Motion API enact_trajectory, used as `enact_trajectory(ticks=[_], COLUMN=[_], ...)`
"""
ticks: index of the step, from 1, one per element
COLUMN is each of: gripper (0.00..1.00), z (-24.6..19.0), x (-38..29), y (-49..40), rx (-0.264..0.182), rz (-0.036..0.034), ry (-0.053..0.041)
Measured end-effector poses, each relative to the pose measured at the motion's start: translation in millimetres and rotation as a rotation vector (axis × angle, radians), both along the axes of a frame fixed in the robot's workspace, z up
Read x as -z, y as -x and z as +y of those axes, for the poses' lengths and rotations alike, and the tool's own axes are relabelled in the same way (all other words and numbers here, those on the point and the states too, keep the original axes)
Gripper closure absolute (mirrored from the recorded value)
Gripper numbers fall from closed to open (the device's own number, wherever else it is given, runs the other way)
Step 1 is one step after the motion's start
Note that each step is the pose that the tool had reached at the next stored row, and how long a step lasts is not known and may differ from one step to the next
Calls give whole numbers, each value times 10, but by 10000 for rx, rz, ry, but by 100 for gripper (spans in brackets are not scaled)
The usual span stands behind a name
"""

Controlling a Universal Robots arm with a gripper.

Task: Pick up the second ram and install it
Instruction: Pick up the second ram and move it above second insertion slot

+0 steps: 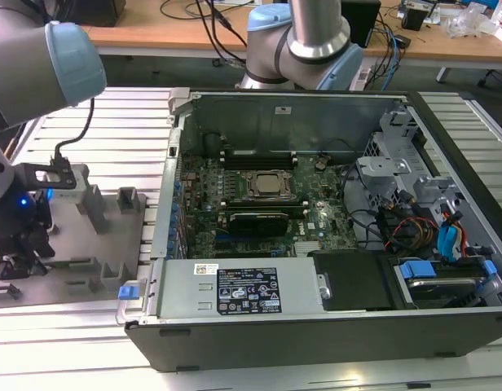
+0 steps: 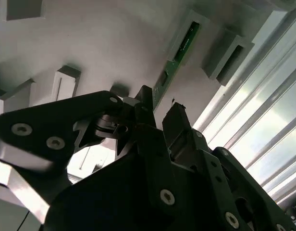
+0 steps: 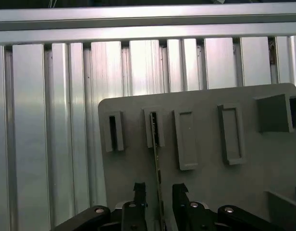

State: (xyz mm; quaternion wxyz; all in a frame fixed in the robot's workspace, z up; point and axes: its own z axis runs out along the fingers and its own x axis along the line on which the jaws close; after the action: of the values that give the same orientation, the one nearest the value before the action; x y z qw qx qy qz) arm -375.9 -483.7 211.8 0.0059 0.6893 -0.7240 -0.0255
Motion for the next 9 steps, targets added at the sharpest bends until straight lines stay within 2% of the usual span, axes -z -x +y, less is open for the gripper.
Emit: enact_trajectory(ticks=[1,4,8,9], gripper=[64,64,65,72], z=[1,1,1,1], x=[57,109,115,115], y=[4,6,6,5], rx=[0,-2,-1,-2], rz=[0,0,0,-1], ry=[-1,-3,-12,-15])
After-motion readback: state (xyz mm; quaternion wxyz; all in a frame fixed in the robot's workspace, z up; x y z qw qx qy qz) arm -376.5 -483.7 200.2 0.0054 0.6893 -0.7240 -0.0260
